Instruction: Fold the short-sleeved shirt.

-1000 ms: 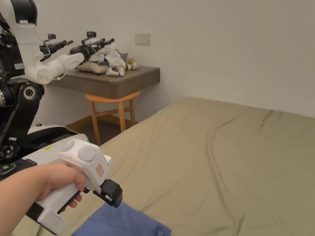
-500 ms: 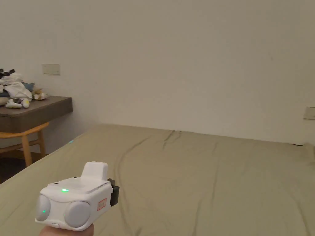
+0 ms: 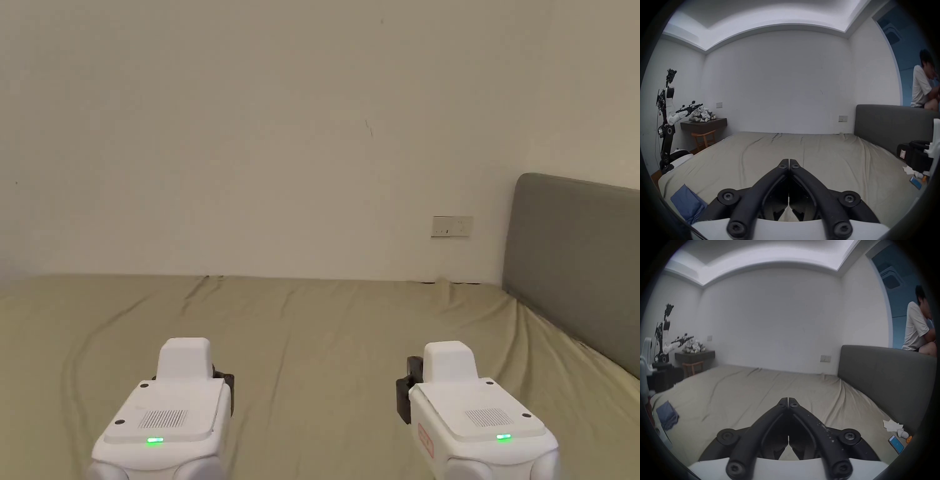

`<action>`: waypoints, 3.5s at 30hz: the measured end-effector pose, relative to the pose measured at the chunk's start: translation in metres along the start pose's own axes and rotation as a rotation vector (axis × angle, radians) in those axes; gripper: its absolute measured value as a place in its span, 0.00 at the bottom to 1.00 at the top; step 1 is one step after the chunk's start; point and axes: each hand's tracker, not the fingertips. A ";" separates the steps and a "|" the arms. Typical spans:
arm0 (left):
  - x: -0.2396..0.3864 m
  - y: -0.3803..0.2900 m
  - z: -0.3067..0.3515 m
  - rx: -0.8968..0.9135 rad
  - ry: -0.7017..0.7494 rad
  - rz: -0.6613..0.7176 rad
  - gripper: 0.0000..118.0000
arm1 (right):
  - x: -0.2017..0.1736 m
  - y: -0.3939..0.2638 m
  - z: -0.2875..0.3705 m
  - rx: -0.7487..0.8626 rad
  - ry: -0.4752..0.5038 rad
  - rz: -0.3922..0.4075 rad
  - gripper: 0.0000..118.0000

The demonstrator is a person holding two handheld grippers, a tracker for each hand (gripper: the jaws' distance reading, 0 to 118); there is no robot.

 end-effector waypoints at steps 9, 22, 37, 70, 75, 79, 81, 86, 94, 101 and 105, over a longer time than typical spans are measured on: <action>-0.010 0.026 0.051 0.146 0.043 -0.023 0.00 | 0.000 0.021 0.033 0.104 -0.057 -0.018 0.06; 0.000 0.016 0.061 0.125 0.053 -0.073 1.00 | -0.007 0.018 0.046 0.061 -0.037 -0.081 1.00; -0.018 0.022 0.064 0.098 0.013 0.006 1.00 | -0.006 0.002 0.039 -0.083 -0.042 -0.021 1.00; -0.017 0.010 0.077 0.090 -0.010 -0.049 1.00 | -0.007 0.001 0.059 -0.053 -0.061 -0.044 1.00; -0.019 0.010 0.077 0.089 -0.002 -0.044 1.00 | -0.007 0.000 0.062 -0.033 -0.066 -0.038 1.00; -0.020 0.009 0.078 0.086 0.002 -0.041 1.00 | -0.009 -0.001 0.062 -0.039 -0.072 -0.017 1.00; -0.021 0.009 0.078 0.086 0.003 -0.041 1.00 | -0.010 -0.002 0.062 -0.037 -0.066 -0.011 1.00; -0.021 0.008 0.078 0.077 0.001 -0.033 1.00 | -0.011 -0.004 0.062 -0.048 -0.071 -0.008 1.00; -0.022 0.008 0.077 0.083 0.005 -0.040 1.00 | -0.006 -0.003 0.063 -0.041 -0.085 -0.021 1.00; -0.022 0.007 0.078 0.083 0.006 -0.039 1.00 | -0.004 0.000 0.062 -0.042 -0.095 -0.031 1.00; -0.023 0.006 0.077 0.081 0.005 -0.034 1.00 | -0.005 0.000 0.062 -0.042 -0.097 -0.034 1.00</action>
